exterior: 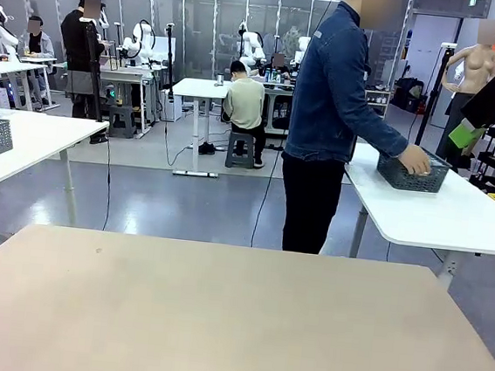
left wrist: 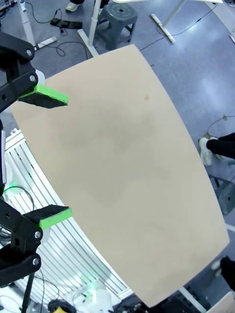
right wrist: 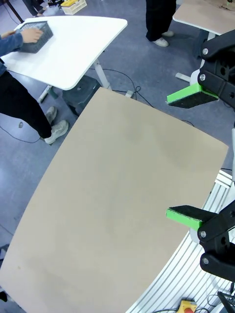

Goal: Fold the towels and place them in the basket.
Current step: When a person lays out a Towel with hook on the table, fold it in half twice.

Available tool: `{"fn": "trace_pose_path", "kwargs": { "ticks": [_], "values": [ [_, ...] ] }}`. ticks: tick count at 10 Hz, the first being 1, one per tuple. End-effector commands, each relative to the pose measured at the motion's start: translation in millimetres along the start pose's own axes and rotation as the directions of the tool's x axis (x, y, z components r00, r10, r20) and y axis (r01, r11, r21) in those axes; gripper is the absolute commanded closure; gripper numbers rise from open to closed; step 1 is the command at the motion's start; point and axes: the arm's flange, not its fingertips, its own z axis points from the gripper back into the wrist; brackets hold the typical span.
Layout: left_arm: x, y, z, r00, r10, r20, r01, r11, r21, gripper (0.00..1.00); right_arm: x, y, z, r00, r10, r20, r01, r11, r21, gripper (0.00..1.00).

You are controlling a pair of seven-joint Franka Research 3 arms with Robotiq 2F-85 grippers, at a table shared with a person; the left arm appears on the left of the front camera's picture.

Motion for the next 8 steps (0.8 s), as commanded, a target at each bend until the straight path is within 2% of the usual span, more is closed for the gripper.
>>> {"fn": "trace_pose_path", "kwargs": {
  "ticks": [1,8],
  "values": [
    [1.5,-0.3,0.6,1.0,-0.003,0.0,0.003,1.0,0.002,0.0,0.6,-0.4,0.4,1.0,-0.001,0.004,0.001,1.0,-0.002,0.0],
    [1.5,-0.3,0.6,1.0,-0.003,0.0,0.003,1.0,0.002,0.0,0.6,-0.4,0.4,1.0,-0.001,0.004,0.001,1.0,-0.002,0.0]
  ]
}}
